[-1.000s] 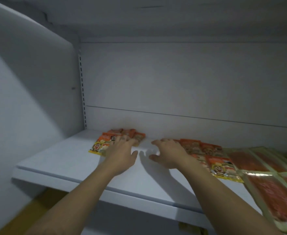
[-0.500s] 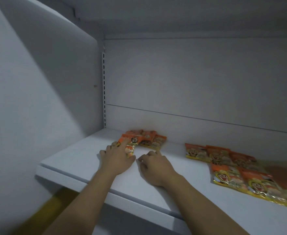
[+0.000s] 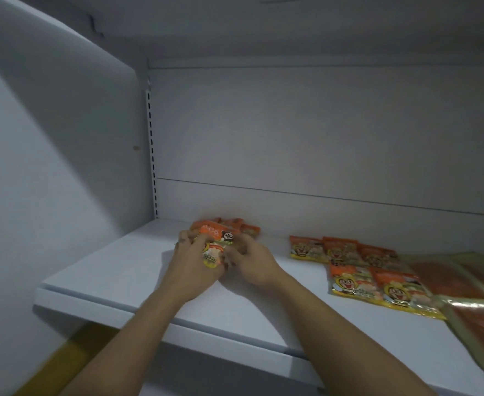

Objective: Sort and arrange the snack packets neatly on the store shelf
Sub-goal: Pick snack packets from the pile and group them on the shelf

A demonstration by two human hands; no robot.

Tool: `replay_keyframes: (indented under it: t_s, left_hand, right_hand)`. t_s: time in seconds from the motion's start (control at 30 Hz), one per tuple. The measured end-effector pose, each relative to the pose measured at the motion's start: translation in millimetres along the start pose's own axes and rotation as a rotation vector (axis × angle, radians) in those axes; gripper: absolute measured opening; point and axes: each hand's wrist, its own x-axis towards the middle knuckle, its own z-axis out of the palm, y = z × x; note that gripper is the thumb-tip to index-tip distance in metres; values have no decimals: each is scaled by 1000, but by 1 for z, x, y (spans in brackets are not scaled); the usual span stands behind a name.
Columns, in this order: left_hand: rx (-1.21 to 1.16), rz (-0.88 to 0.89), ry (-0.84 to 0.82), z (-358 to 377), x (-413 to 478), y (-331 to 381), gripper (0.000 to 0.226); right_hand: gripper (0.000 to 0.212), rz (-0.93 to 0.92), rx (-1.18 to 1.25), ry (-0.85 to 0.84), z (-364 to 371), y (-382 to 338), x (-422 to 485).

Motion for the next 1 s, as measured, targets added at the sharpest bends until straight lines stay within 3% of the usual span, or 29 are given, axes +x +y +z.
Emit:
replay_keyframes:
  t_s: [0.07, 0.2, 0.3, 0.4, 0.57, 0.63, 0.77, 0.83, 1.0]
  left_hand:
    - [-55, 38, 6, 3, -2, 11, 54]
    - [-212, 104, -50, 12, 0, 34, 51]
    - [-392, 79, -27, 23, 4, 51, 36]
    - [-592, 14, -106, 35, 9, 70, 25]
    - [-652, 29, -254, 63, 12, 107, 39]
    - [-671, 11, -304, 74, 13, 120, 40]
    - [-581, -60, -454, 99, 14, 134, 30]
    - [-349, -25, -480, 110, 15, 135, 30]
    - [53, 100, -437, 118, 16, 125, 42]
  right_hand:
    - [42, 56, 141, 21, -4, -5, 3]
    - [49, 80, 188, 60, -30, -1, -2]
    - [45, 91, 226, 117, -59, 9, -12]
    - [41, 77, 162, 173, -84, 21, -25]
    - [54, 133, 24, 242, -126, 38, -54]
    - [48, 161, -143, 317, -144, 42, -63]
    - [47, 291, -547, 445, -164, 47, -81]
    - [41, 330, -725, 443, -162, 53, -89]
    - [37, 321, -807, 242, -139, 77, -99]
